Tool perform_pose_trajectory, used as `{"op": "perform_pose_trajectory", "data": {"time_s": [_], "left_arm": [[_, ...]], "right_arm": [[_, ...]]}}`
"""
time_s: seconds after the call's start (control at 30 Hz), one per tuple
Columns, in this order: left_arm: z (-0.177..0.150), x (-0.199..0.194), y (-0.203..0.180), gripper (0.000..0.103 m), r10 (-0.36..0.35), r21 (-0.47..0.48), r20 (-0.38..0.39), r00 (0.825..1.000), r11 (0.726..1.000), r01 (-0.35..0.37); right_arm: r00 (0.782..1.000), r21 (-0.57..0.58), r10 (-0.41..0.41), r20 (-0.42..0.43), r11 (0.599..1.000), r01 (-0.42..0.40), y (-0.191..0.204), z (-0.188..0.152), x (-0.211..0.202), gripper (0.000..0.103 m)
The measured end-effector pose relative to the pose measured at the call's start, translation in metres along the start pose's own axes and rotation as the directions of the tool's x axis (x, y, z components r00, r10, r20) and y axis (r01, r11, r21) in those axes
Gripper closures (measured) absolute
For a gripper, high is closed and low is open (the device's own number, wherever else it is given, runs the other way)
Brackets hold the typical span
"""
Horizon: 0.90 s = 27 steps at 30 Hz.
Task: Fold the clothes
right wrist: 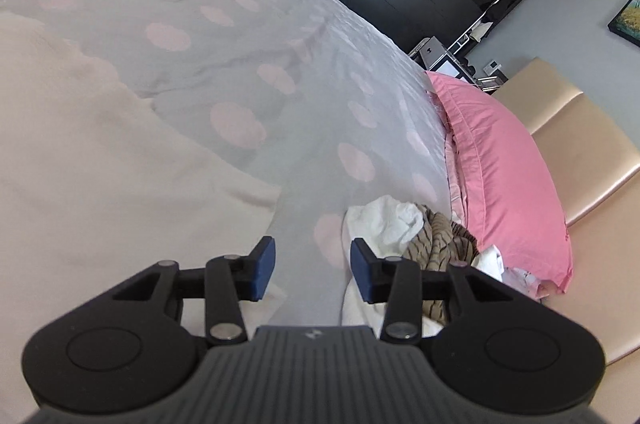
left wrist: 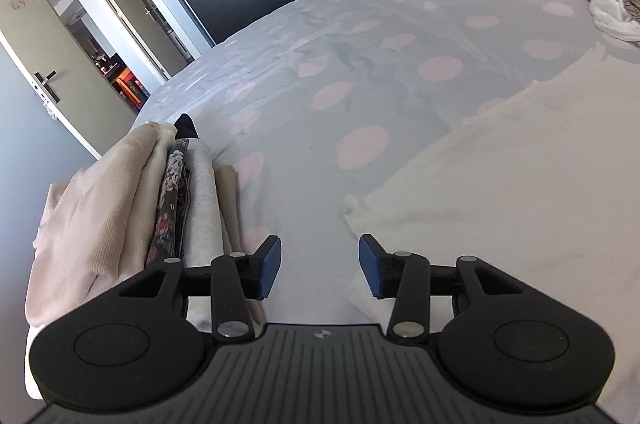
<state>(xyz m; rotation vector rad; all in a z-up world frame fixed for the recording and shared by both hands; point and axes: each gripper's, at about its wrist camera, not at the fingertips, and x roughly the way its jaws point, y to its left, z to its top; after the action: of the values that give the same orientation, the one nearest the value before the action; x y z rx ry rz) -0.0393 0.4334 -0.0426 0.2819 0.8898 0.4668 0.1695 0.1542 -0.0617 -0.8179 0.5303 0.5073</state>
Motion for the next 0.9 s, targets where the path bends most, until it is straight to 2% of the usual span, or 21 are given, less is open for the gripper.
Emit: {"op": "perform_pose_trajectory", "data": {"time_s": [0.2, 0.3, 0.4, 0.63, 0.7, 0.8, 0.9], "left_arm": [[-0.039, -0.046, -0.004, 0.061, -0.070, -0.115, -0.015, 0.997, 0.991, 0.068], [-0.058, -0.061, -0.007, 0.061, -0.099, -0.168, -0.030, 0.995, 0.981, 0.093], [-0.070, -0.071, -0.013, 0.061, -0.123, -0.169, -0.047, 0.991, 0.979, 0.114], [-0.101, -0.075, -0.031, 0.061, -0.175, -0.146, -0.074, 0.982, 0.976, 0.163], [-0.108, -0.069, -0.039, 0.062, -0.176, -0.112, -0.098, 0.980, 0.980, 0.165], [-0.116, -0.061, -0.049, 0.062, -0.178, -0.068, -0.122, 0.976, 0.983, 0.171], [-0.116, -0.056, -0.052, 0.065, -0.202, -0.073, -0.112, 0.973, 0.978, 0.195]], "right_arm": [[0.991, 0.172, 0.124, -0.057, 0.979, -0.112, -0.002, -0.041, -0.049, 0.059], [0.980, 0.273, 0.183, -0.073, 0.949, -0.156, -0.006, -0.059, -0.068, 0.060], [0.967, 0.349, 0.243, -0.077, 0.915, -0.202, -0.006, -0.076, -0.084, 0.061], [0.958, 0.308, 0.275, -0.076, 0.920, -0.240, 0.015, -0.112, -0.090, 0.069], [0.955, 0.301, 0.281, -0.092, 0.922, -0.242, 0.018, -0.119, -0.084, 0.076], [0.953, 0.297, 0.283, -0.111, 0.924, -0.240, 0.019, -0.128, -0.075, 0.077], [0.943, 0.336, 0.316, -0.107, 0.904, -0.265, 0.014, -0.129, -0.069, 0.077]]}}
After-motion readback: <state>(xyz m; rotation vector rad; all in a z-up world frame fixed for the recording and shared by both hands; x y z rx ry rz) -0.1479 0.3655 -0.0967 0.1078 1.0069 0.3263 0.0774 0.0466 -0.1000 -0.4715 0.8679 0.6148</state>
